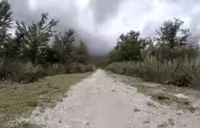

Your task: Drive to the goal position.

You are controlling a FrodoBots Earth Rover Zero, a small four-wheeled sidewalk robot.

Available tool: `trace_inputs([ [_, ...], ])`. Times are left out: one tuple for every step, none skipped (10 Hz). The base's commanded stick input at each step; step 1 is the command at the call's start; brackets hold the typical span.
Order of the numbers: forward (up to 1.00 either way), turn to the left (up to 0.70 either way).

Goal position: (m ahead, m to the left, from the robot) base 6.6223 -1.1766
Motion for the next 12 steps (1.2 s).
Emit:
trace_inputs([
  [0.85, 0.0],
  [0.85, 0.12],
  [0.85, 0.34],
  [0.85, 0.21],
  [0.85, 0.0],
  [0.85, 0.0],
  [0.85, 0.0],
  [0.85, 0.0],
  [0.85, 0.0],
  [0.85, 0.0],
  [0.85, 0.0],
  [0.85, 0.0],
])
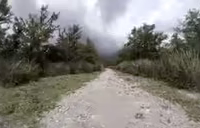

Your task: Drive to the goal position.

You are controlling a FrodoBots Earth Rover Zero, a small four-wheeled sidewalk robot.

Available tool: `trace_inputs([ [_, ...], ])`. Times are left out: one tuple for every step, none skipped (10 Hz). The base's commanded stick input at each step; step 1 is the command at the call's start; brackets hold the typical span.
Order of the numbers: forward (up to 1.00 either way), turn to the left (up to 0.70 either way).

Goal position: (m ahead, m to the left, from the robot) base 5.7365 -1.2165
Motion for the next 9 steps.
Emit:
trace_inputs([
  [0.85, 0.0],
  [0.85, 0.0],
  [0.85, 0.0],
  [0.85, 0.0],
  [0.85, 0.0],
  [0.85, 0.0],
  [0.85, 0.0],
  [0.85, 0.0],
  [0.85, 0.0],
])
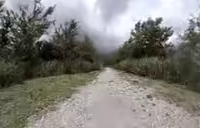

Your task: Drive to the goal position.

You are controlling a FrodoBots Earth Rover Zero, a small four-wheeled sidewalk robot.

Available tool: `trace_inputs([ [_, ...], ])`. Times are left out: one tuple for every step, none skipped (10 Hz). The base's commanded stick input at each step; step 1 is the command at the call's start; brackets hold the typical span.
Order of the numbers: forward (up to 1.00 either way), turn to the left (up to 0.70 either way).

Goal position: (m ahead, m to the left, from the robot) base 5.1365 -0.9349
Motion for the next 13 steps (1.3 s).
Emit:
trace_inputs([
  [0.85, 0.0],
  [0.85, 0.0],
  [0.85, 0.0],
  [0.85, 0.0],
  [0.85, 0.0],
  [0.85, 0.0],
  [0.85, 0.0],
  [0.85, 0.0],
  [0.85, 0.0],
  [0.85, 0.0],
  [0.85, 0.0],
  [0.85, 0.0],
  [0.85, 0.0],
])
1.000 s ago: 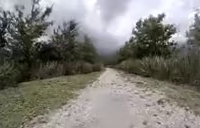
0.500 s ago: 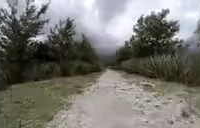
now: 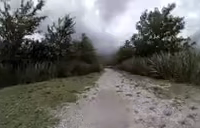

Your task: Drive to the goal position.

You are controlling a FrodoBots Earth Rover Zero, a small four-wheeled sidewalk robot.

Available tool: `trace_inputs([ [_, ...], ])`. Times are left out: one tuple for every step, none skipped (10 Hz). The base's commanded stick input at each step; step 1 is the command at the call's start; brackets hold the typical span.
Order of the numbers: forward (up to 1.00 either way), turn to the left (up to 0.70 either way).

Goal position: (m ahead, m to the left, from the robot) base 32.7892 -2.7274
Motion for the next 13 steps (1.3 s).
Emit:
trace_inputs([
  [0.85, -0.04],
  [0.85, -0.17],
  [0.85, -0.29],
  [0.85, -0.08],
  [0.85, 0.0],
  [0.85, 0.0],
  [0.85, 0.0],
  [0.85, 0.0],
  [0.85, 0.0],
  [0.85, 0.0],
  [0.85, 0.0],
  [0.85, 0.0],
  [0.85, 0.0],
])
